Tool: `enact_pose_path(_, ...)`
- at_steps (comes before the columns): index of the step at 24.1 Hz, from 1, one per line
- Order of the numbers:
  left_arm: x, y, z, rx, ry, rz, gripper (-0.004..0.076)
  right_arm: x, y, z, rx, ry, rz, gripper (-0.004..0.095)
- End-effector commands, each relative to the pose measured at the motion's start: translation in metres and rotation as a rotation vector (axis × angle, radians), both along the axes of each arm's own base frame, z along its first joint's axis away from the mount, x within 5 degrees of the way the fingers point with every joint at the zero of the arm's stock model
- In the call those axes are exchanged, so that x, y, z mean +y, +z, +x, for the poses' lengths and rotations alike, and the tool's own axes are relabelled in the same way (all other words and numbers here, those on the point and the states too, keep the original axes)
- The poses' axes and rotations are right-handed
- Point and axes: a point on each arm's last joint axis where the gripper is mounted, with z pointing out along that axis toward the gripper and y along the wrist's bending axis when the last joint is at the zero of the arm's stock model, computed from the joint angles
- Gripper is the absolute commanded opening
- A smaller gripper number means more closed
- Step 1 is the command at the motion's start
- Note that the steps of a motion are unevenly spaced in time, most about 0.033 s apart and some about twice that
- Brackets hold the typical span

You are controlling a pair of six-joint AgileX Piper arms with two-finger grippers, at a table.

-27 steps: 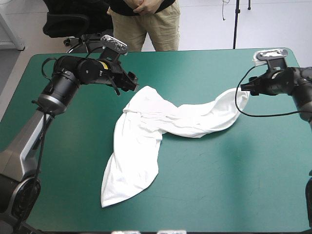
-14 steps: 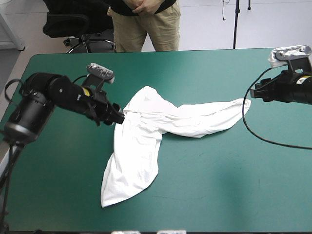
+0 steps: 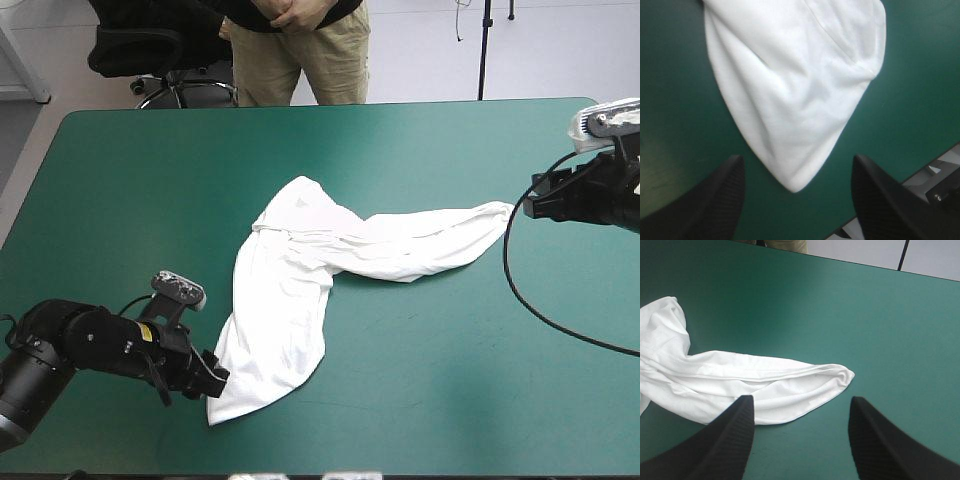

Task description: Fold the cloth

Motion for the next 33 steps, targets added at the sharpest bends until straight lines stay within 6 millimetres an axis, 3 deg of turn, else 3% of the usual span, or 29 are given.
enact_pose_path(1, -0.006, -0.012, -0.002, -0.024, -0.008, -0.083, 0.0443, 0.001, 0.017, -0.006, -0.106, -0.004, 0.010, 0.0522)
enact_pose_path(3, -0.004, -0.032, -0.004, -0.019, 0.002, -0.065, 0.0443, 0.001, 0.017, -0.006, -0.106, -0.004, 0.010, 0.0514)
enact_pose_path(10, -0.001, -0.073, -0.002, -0.025, 0.025, -0.039, 0.0441, 0.001, 0.017, -0.005, -0.106, -0.003, 0.011, 0.0509)
enact_pose_path(12, -0.005, -0.082, 0.003, 0.021, 0.002, -0.025, 0.0398, 0.001, 0.016, -0.003, -0.103, -0.003, 0.014, 0.0509)
enact_pose_path(14, -0.006, -0.090, 0.007, 0.051, -0.004, -0.003, 0.0316, 0.000, 0.013, 0.001, -0.086, -0.002, 0.015, 0.0509)
enact_pose_path(16, -0.007, -0.095, 0.010, 0.088, -0.003, 0.006, 0.0162, 0.000, 0.011, 0.005, -0.075, -0.002, 0.017, 0.0508)
enact_pose_path(17, -0.008, -0.096, 0.010, 0.098, 0.000, 0.002, 0.0006, 0.000, 0.009, 0.008, -0.064, -0.001, 0.018, 0.0508)
enact_pose_path(18, -0.008, -0.096, 0.010, 0.095, -0.005, -0.002, -0.0014, 0.000, 0.009, 0.008, -0.063, 0.000, 0.015, 0.0508)
enact_pose_path(22, -0.011, -0.096, 0.011, 0.098, 0.001, -0.030, -0.0017, -0.003, 0.003, 0.019, -0.047, 0.000, -0.012, 0.0509)
enact_pose_path(26, -0.011, -0.094, 0.012, 0.093, 0.000, -0.033, -0.0017, -0.010, -0.014, 0.044, 0.021, -0.030, -0.033, 0.0509)
enact_pose_path(33, -0.011, -0.094, 0.012, 0.093, 0.000, -0.033, -0.0017, -0.019, -0.070, 0.106, 0.206, -0.043, -0.025, 0.0510)
